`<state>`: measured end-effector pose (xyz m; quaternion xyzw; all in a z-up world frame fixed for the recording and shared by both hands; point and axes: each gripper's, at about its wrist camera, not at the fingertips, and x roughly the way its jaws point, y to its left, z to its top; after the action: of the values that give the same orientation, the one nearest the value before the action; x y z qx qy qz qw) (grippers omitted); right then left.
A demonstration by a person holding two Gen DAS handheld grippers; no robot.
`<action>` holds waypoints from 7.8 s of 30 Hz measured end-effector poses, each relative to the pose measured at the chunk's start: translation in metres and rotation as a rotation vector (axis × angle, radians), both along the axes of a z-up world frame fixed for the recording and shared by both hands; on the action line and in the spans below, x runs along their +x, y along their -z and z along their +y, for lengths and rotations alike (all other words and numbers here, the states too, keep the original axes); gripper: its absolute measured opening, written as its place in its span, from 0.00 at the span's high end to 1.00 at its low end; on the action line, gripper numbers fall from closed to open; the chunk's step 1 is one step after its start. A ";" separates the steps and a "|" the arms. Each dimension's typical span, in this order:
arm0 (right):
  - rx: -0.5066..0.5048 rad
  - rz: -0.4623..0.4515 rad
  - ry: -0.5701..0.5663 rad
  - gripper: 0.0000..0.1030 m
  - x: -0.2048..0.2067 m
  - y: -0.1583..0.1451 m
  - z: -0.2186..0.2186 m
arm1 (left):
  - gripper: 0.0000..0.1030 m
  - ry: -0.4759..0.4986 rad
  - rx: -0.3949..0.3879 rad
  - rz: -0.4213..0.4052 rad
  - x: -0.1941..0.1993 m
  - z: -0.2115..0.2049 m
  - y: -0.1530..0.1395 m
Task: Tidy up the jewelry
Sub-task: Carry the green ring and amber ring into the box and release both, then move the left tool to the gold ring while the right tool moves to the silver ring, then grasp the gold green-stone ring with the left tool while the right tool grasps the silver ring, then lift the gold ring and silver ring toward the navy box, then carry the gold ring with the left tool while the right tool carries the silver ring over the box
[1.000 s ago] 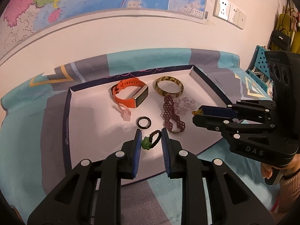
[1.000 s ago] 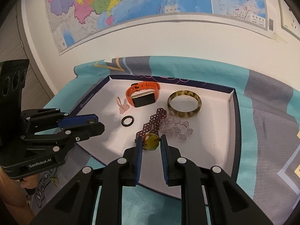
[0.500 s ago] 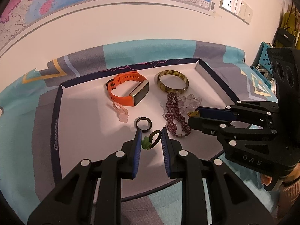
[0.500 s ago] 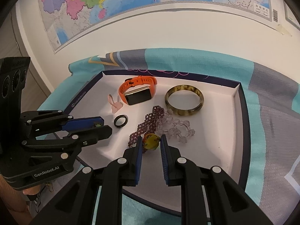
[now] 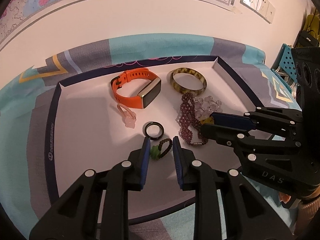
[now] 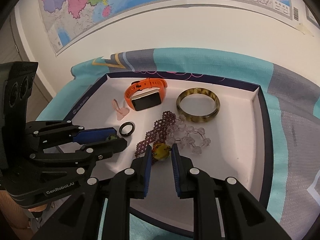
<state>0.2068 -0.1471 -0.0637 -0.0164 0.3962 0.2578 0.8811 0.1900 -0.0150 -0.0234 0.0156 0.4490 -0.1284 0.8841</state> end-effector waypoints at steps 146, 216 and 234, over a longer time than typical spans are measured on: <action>-0.019 -0.072 -0.058 0.83 -0.131 -0.008 -0.012 | 0.90 -0.024 -0.071 -0.096 -0.159 0.035 -0.013; -0.029 -0.140 -0.035 0.83 -0.065 -0.038 -0.008 | 0.90 0.010 -0.086 -0.157 -0.101 0.020 -0.041; -0.052 -0.088 -0.038 0.83 -0.041 -0.022 -0.001 | 0.90 0.004 -0.069 -0.133 -0.078 0.015 -0.031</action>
<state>0.1653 -0.1481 -0.0413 -0.0581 0.3631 0.2633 0.8919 0.1116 0.0001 0.0073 -0.0056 0.3847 -0.1443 0.9117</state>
